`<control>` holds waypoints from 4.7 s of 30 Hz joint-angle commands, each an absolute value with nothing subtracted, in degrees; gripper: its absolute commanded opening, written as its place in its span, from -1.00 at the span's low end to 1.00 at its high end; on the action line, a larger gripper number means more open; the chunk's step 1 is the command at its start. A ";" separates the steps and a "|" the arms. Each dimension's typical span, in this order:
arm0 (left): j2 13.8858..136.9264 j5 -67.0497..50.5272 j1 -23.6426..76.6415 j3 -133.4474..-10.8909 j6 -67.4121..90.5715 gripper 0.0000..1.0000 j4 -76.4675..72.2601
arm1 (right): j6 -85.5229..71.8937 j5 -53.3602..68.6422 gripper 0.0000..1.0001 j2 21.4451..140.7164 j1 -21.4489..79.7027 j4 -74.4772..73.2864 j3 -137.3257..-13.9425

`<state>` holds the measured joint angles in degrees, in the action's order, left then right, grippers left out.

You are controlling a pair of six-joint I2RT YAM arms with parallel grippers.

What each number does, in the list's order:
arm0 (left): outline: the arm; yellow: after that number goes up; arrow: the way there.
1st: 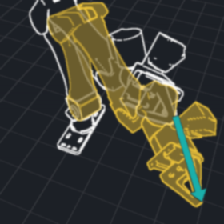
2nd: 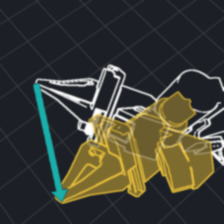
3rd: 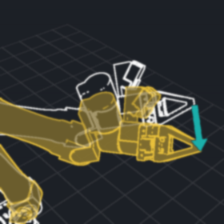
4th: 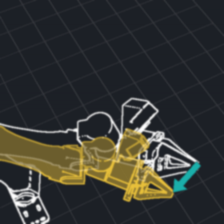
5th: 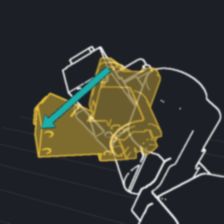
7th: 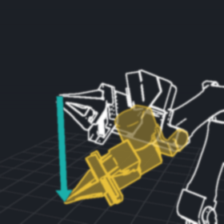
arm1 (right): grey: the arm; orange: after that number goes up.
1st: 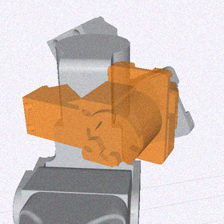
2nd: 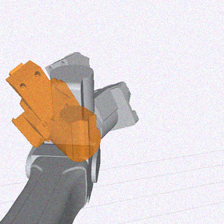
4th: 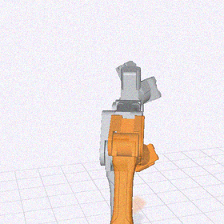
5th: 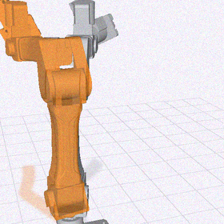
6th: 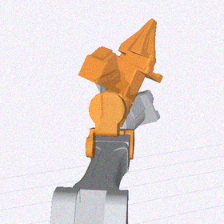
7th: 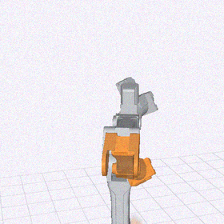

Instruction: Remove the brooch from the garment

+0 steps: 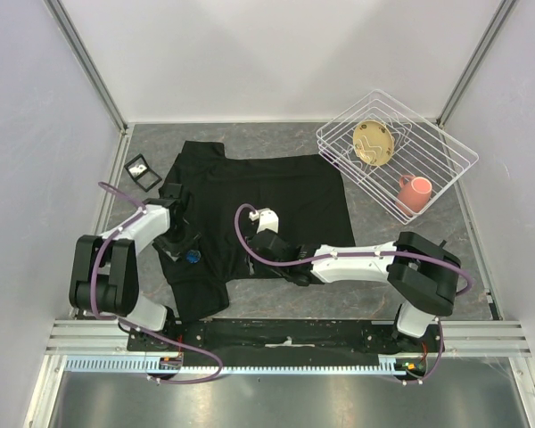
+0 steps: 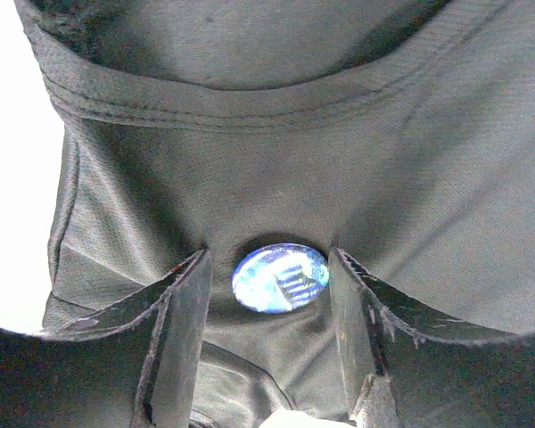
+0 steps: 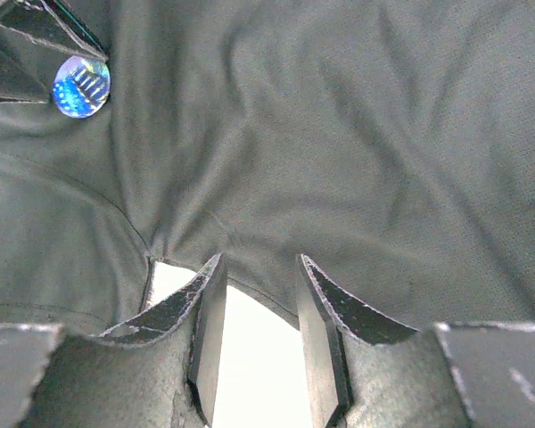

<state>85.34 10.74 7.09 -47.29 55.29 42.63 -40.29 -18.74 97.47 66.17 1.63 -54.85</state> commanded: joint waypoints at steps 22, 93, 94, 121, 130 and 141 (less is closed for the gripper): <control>85.96 17.14 12.92 -51.85 63.19 0.54 50.27 | -40.78 -16.00 -0.13 100.37 66.53 1.76 -59.15; 65.66 11.43 -5.71 -29.79 65.91 -0.67 43.24 | -2.48 -7.21 0.29 129.20 67.59 13.80 -87.71; 65.48 11.25 -5.80 -29.79 66.44 -0.67 43.59 | -1.77 -7.21 0.29 129.29 67.76 13.89 -87.71; 66.97 7.12 -6.50 -30.23 65.92 -0.70 43.42 | -2.35 -7.57 -0.07 131.66 69.79 17.31 -87.89; 65.31 6.42 -6.50 -31.02 62.76 -0.73 42.80 | -15.55 1.39 -0.07 129.90 67.06 21.62 -84.56; 58.99 4.48 -6.42 -33.13 57.67 -0.60 42.28 | -28.47 9.14 0.01 127.88 62.67 28.12 -80.78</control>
